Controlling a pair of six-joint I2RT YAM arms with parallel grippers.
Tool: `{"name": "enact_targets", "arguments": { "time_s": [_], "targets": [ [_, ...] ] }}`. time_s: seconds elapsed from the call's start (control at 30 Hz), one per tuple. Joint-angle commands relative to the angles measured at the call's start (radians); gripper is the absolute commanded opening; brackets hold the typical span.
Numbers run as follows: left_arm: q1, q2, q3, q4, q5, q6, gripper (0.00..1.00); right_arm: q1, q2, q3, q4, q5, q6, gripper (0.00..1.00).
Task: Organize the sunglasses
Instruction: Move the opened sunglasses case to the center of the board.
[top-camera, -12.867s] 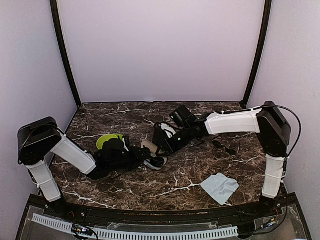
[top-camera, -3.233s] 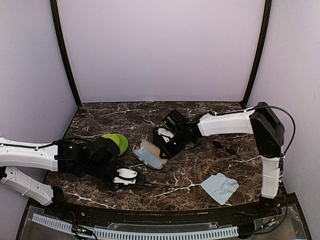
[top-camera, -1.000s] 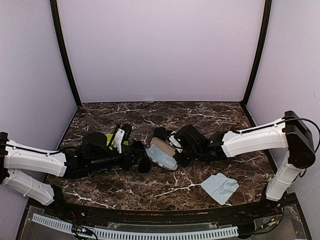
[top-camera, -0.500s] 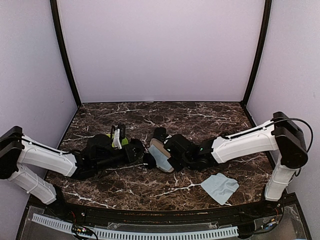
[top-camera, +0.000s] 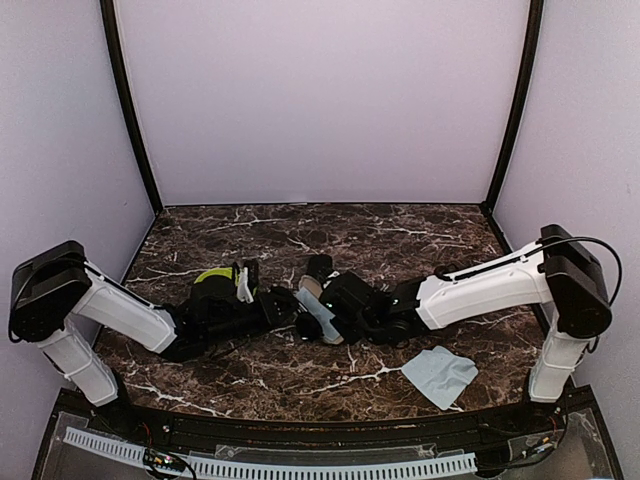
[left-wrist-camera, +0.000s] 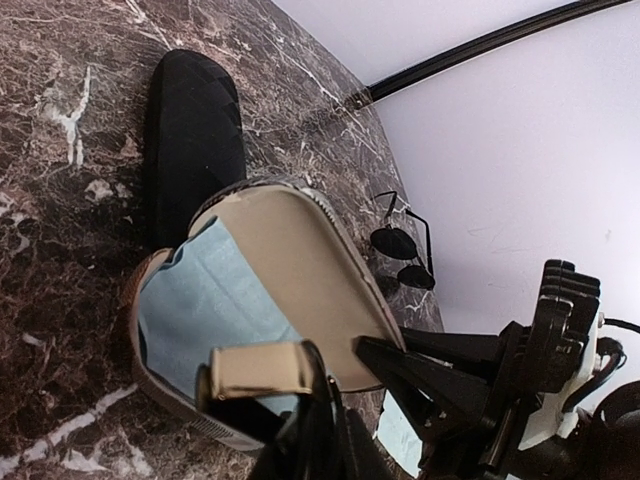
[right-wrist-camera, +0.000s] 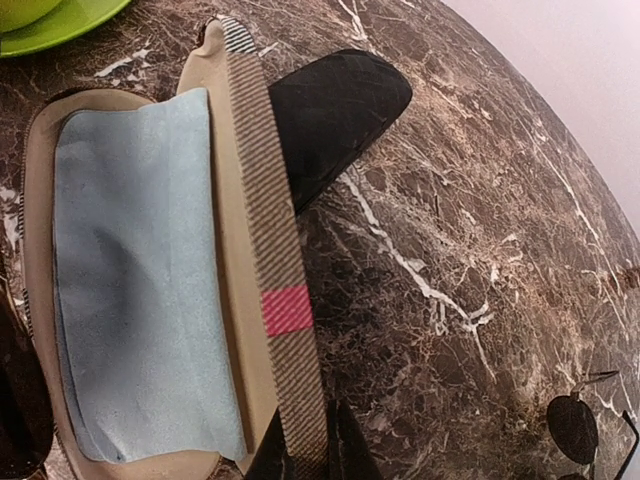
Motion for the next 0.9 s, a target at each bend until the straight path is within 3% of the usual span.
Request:
{"name": "enact_targets", "arguments": {
  "time_s": [0.0, 0.87],
  "targets": [
    [0.010, 0.030, 0.041, 0.087, 0.031, -0.028, 0.13, 0.017, 0.017, 0.045, 0.006, 0.049, 0.019, 0.00],
    [0.011, 0.198, 0.085, 0.158, 0.005, -0.144, 0.14, 0.031, 0.070, 0.120, -0.052, 0.062, 0.037, 0.00]
  ]
}}
